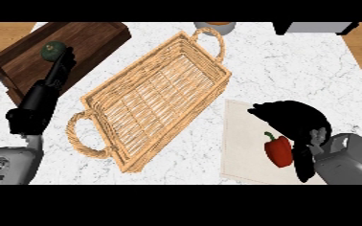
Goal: Pick the bell pepper from the placemat and place it in the basket
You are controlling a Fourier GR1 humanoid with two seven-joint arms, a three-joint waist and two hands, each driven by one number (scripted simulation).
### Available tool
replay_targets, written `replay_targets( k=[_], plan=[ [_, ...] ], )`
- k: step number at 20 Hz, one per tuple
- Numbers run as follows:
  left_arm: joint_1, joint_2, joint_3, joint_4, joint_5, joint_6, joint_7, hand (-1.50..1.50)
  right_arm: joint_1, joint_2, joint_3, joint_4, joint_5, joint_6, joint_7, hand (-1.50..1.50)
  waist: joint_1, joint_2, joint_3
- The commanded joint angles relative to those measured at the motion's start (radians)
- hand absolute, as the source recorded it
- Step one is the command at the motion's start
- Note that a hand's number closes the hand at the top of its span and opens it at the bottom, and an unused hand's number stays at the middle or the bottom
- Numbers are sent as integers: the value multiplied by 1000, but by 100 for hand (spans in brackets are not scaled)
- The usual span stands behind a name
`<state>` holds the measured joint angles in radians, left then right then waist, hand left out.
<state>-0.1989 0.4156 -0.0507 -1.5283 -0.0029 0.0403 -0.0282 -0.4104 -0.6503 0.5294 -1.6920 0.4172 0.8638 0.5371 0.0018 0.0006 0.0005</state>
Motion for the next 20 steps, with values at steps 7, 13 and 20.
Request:
replay_targets(
  k=[7, 13, 20],
  plan=[
    [16, -69, 14, -8, -60, -29, -1, 0, 65, 68, -35, 69, 232, -84, -185, -150, 1, 0, 0],
    [-28, -108, 28, -8, -113, -10, 25, 0, 132, 134, -54, 69, 299, -93, -201, -150, -2, -1, 0],
    [-37, -56, 129, 33, -62, -126, -10, 0, 144, 137, -74, 176, 415, -145, -348, -150, 0, 0, 0]
  ],
)
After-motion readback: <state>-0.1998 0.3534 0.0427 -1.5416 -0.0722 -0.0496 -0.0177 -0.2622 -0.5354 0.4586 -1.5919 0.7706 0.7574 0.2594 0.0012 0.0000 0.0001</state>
